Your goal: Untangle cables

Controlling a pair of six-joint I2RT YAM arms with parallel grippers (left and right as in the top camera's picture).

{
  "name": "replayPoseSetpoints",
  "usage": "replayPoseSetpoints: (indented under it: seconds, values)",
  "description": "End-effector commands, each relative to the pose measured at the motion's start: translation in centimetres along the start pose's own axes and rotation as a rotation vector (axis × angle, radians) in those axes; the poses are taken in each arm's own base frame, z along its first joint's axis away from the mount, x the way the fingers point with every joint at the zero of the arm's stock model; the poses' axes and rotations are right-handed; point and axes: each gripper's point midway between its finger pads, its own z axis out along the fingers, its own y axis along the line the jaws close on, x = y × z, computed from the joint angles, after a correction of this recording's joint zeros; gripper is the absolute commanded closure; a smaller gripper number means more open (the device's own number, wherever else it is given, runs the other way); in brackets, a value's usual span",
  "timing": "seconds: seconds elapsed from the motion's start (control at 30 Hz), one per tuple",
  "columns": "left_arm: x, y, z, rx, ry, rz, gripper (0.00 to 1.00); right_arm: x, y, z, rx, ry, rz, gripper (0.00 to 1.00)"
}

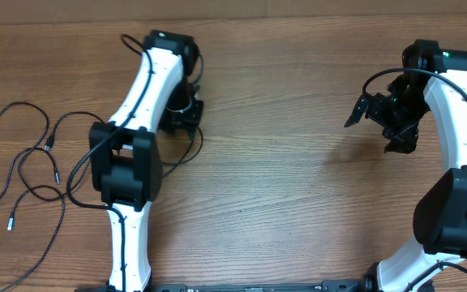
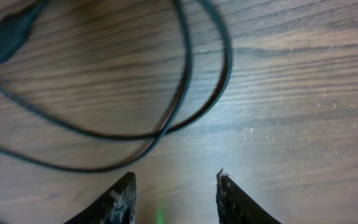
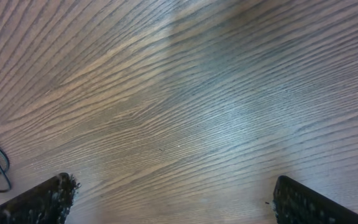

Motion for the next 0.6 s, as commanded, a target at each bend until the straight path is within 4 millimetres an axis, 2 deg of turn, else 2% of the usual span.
replayPoseSetpoints:
  seconds: [0.0,0.2,0.33,0.5,0.57]
  values:
    - [0.1,-0.1,2.4,-0.064,0.032,0.016,0.58,0.1,0.1,-0.6,-0.002,-0.023,-0.012,0.0]
    - [-1.1,0.0,5.2,-0.125,-0.01,0.042,0.58,0.2,0.0,-0.6,0.001,-0.017,-0.01,0.0]
    - [-1.6,0.4,6.1,-0.154,-0.027,0.04,0.59,0.3,0.0,-0.6,0.001,-0.016,-0.01,0.0]
    - [-1.3,0.4,7.0,-0.152,-0.015,0.039,0.6,0.3,0.0,-0.6,0.002,-0.014,-0.01,0.0]
    - [-0.8,0.5,8.0,-0.152,0.002,0.018,0.61,0.3,0.0,-0.6,0.002,-0.014,-0.01,0.0]
